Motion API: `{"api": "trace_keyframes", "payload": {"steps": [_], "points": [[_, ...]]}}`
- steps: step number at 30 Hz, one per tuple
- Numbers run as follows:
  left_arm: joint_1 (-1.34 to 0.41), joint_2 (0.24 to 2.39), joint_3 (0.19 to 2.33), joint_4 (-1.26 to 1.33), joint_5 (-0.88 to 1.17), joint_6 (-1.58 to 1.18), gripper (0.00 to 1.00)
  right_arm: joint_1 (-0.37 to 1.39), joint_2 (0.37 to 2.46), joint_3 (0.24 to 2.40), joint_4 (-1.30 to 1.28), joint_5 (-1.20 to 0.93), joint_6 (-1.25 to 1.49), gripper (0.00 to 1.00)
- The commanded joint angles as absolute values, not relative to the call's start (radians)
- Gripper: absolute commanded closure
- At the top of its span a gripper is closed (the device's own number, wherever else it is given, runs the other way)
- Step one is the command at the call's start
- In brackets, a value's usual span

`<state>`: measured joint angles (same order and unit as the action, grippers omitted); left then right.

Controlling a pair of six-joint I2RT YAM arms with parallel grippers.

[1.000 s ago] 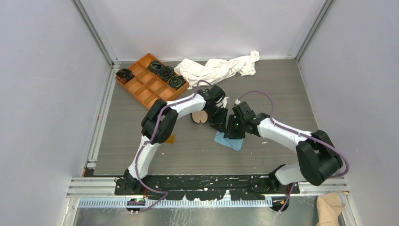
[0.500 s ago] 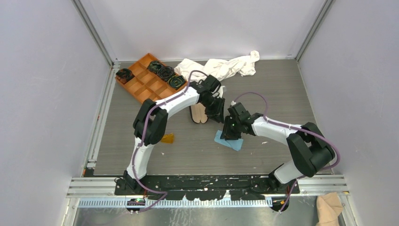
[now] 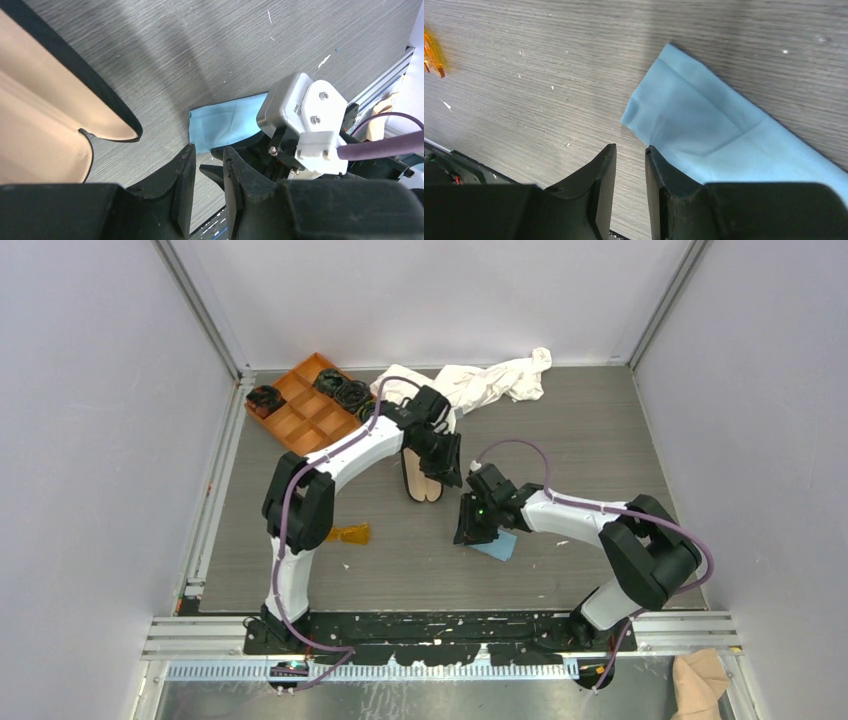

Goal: Organize the sunglasses
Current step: Fold the glasses cleaning cloth at the center of the board.

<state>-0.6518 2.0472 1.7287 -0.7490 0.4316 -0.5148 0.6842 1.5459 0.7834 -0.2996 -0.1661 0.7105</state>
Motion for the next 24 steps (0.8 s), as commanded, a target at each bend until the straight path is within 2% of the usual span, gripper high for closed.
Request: {"api": "trace_keyframes", "payload": {"steps": [1, 10, 17, 21, 24], "points": [[-0.635, 1.969, 1.710, -0.775, 0.406, -0.492, 0.72, 0.700, 1.512, 0.827, -0.317, -0.125, 0.699, 0.66], [-0.627, 1.907, 1.675, -0.789, 0.321, -0.487, 0.72, 0.675, 1.334, 0.836, -0.455, 0.063, 0.689, 0.65], [-0.618, 1.960, 1.702, -0.806, 0.234, -0.494, 0.68, 0.502, 1.159, 0.723, -0.489, 0.040, 0.715, 0.63], [-0.610, 2.019, 1.740, -0.824, 0.210, -0.497, 0.60, 0.480, 1.102, 0.707, -0.540, 0.053, 0.707, 0.63], [-0.601, 2.039, 1.751, -0.826, 0.224, -0.487, 0.59, 0.479, 1.066, 0.687, -0.561, 0.068, 0.712, 0.62]]}}
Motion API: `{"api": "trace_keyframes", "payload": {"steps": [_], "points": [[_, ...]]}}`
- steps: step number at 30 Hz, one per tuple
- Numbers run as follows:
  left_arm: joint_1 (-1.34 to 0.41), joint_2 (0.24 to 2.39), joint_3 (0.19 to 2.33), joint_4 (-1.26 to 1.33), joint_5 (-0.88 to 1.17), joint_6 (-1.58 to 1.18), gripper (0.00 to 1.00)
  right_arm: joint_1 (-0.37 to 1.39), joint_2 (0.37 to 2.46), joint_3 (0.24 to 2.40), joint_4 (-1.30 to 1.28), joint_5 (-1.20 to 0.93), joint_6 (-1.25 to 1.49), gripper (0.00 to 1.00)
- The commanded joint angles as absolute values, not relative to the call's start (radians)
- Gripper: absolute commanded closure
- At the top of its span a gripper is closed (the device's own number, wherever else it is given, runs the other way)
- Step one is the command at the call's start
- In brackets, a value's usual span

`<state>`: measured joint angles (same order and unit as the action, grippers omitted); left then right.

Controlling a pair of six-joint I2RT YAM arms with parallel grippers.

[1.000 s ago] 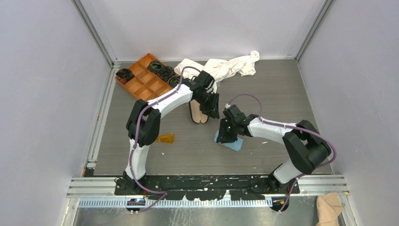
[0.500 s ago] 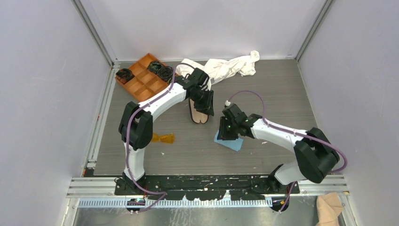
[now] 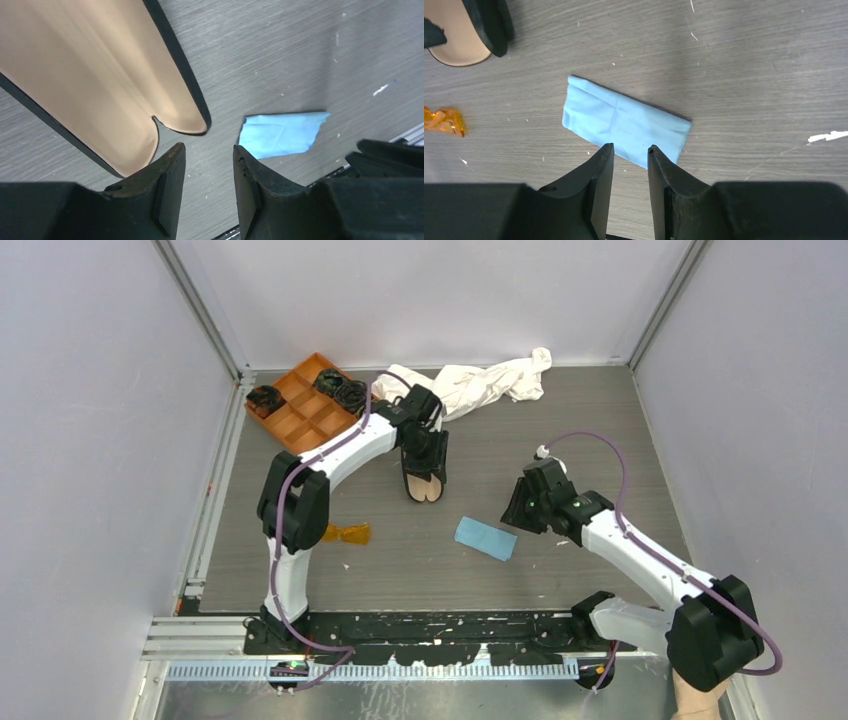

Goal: Organize the sunglasses
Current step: Fold the glasses cleaning cloth at the center of the board, then adjust the sunglasses case at the center of the board.

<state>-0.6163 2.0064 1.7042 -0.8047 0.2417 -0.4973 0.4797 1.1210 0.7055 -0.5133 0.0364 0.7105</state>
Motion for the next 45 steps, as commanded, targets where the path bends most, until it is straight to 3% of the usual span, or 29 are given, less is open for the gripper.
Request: {"api": "trace_keyframes", "payload": {"steps": [1, 17, 23, 29, 37, 43, 45], "points": [[-0.598, 2.037, 1.752, -0.830, 0.220, -0.481, 0.59, 0.479, 1.058, 0.683, -0.567, 0.069, 0.713, 0.62], [-0.494, 1.921, 1.572, -0.792, 0.105, -0.466, 0.58, 0.478, 1.086, 0.675, -0.540, 0.036, 0.718, 0.62], [-0.492, 1.993, 1.624, -0.847, 0.089, -0.406, 0.59, 0.477, 1.096, 0.675, -0.534, 0.035, 0.713, 0.62], [-0.492, 2.041, 1.652, -0.828, 0.194, -0.368, 0.70, 0.478, 1.095, 0.663, -0.523, 0.028, 0.721, 0.62], [-0.492, 2.079, 1.724, -0.857, 0.236, -0.323, 0.75, 0.477, 1.085, 0.661, -0.527, 0.030, 0.718, 0.62], [-0.492, 2.082, 1.769, -0.900, 0.231, -0.241, 0.98, 0.478, 1.069, 0.655, -0.533, 0.034, 0.717, 0.62], [-0.492, 2.079, 1.787, -0.928, 0.207, -0.209, 1.00, 0.477, 1.064, 0.650, -0.533, 0.036, 0.716, 0.62]]}}
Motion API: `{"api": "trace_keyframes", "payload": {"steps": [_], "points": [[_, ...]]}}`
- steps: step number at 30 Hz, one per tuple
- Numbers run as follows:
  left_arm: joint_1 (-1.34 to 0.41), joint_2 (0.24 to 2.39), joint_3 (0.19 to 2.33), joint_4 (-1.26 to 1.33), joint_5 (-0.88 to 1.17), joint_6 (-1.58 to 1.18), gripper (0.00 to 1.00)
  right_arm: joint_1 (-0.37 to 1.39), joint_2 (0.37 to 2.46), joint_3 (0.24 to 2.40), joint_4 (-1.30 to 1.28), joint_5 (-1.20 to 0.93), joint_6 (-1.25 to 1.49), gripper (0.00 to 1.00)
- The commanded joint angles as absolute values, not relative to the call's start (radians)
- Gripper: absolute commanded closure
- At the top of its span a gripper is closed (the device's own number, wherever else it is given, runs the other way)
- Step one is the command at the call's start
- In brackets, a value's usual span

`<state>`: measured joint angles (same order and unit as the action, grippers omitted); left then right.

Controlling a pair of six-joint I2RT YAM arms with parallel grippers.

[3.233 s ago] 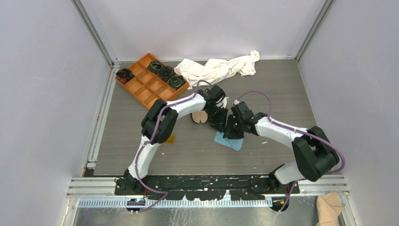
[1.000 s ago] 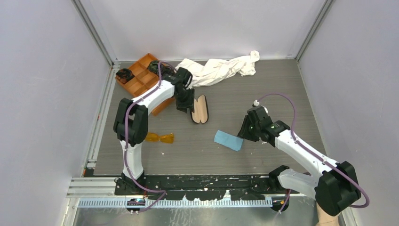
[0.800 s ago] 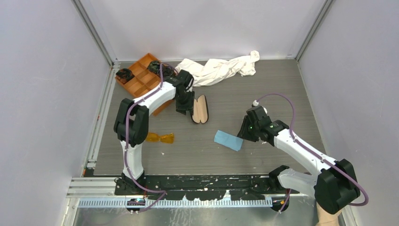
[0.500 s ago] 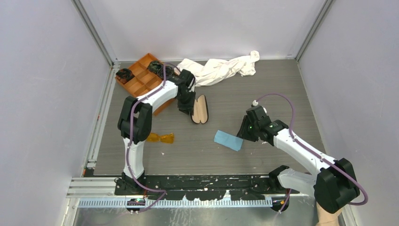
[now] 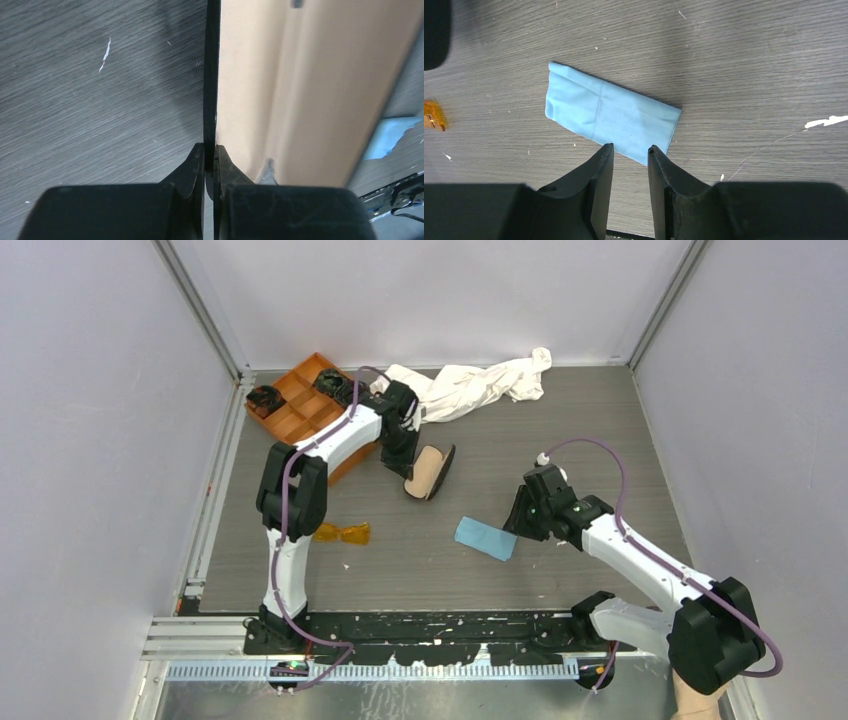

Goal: Organize the sunglasses
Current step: Adjust the sunglasses case at the center of the board.

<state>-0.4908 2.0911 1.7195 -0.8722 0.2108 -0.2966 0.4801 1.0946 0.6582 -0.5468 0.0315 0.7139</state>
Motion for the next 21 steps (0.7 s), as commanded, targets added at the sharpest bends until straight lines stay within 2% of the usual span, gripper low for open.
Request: {"api": "trace_keyframes", "payload": {"steps": [1, 6, 15, 21], "points": [[-0.492, 2.077, 1.794, -0.942, 0.195, -0.193, 1.00, 0.478, 1.063, 0.647, -0.533, 0.037, 0.716, 0.62], [-0.510, 2.026, 1.758, -0.936, 0.060, -0.109, 1.00, 0.478, 1.067, 0.636, -0.521, 0.033, 0.719, 0.62], [-0.693, 1.949, 1.601, -0.788, -0.483, -0.005, 1.00, 0.478, 1.097, 0.640, -0.493, 0.016, 0.722, 0.62], [-0.795, 1.914, 1.471, -0.612, -0.718, 0.054, 1.00, 0.478, 1.089, 0.624, -0.485, 0.014, 0.724, 0.62]]}}
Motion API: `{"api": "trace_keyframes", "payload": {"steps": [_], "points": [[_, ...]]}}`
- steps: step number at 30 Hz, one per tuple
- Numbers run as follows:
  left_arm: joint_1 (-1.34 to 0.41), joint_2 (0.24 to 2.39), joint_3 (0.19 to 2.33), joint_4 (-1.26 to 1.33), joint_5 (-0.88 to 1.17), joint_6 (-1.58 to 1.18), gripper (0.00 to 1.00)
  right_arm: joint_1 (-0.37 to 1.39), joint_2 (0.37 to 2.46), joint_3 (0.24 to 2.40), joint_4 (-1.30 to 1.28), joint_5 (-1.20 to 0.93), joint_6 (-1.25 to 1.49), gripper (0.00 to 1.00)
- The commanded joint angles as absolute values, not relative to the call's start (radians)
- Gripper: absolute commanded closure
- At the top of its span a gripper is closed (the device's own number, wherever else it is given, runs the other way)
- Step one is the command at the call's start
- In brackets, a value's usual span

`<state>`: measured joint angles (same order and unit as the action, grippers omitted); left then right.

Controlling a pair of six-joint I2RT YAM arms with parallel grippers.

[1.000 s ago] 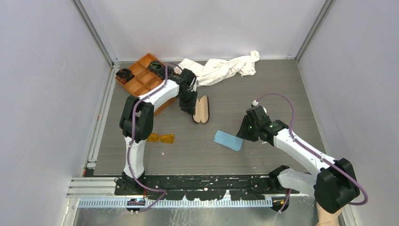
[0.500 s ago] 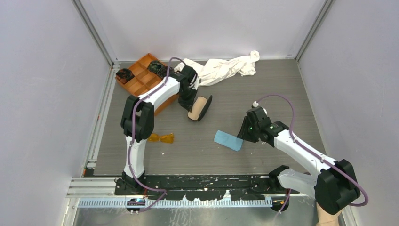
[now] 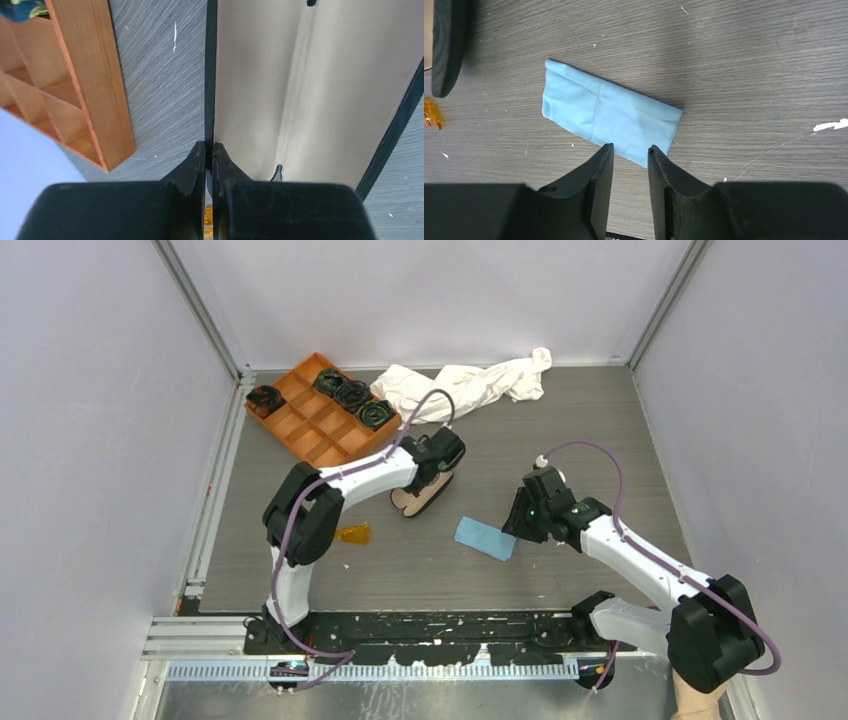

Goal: Organize the sunglasses
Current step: Adjust the sunglasses case at the center of the board.

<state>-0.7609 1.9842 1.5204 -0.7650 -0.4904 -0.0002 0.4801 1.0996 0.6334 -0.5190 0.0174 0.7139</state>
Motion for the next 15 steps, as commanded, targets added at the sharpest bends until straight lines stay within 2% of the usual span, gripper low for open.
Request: {"api": "trace_keyframes", "payload": {"steps": [1, 4, 6, 7, 11, 15], "points": [[-0.808, 1.906, 1.451, -0.584, -0.752, 0.059, 0.99, 0.478, 1.086, 0.621, -0.485, 0.014, 0.725, 0.62], [-0.836, 1.875, 1.379, -0.481, -0.807, 0.092, 0.99, 0.477, 1.073, 0.611, -0.486, 0.014, 0.726, 0.62], [-0.852, 1.857, 1.340, -0.424, -0.828, 0.114, 0.94, 0.479, 1.067, 0.605, -0.488, 0.014, 0.727, 0.62], [-0.860, 1.853, 1.326, -0.406, -0.834, 0.122, 0.91, 0.477, 1.065, 0.602, -0.489, 0.014, 0.726, 0.62], [-0.878, 1.833, 1.315, -0.397, -0.828, 0.124, 0.67, 0.477, 1.064, 0.600, -0.488, 0.014, 0.724, 0.62], [-0.879, 1.803, 1.345, -0.436, -0.798, 0.105, 0.58, 0.476, 1.069, 0.612, -0.490, 0.014, 0.718, 0.62]]}}
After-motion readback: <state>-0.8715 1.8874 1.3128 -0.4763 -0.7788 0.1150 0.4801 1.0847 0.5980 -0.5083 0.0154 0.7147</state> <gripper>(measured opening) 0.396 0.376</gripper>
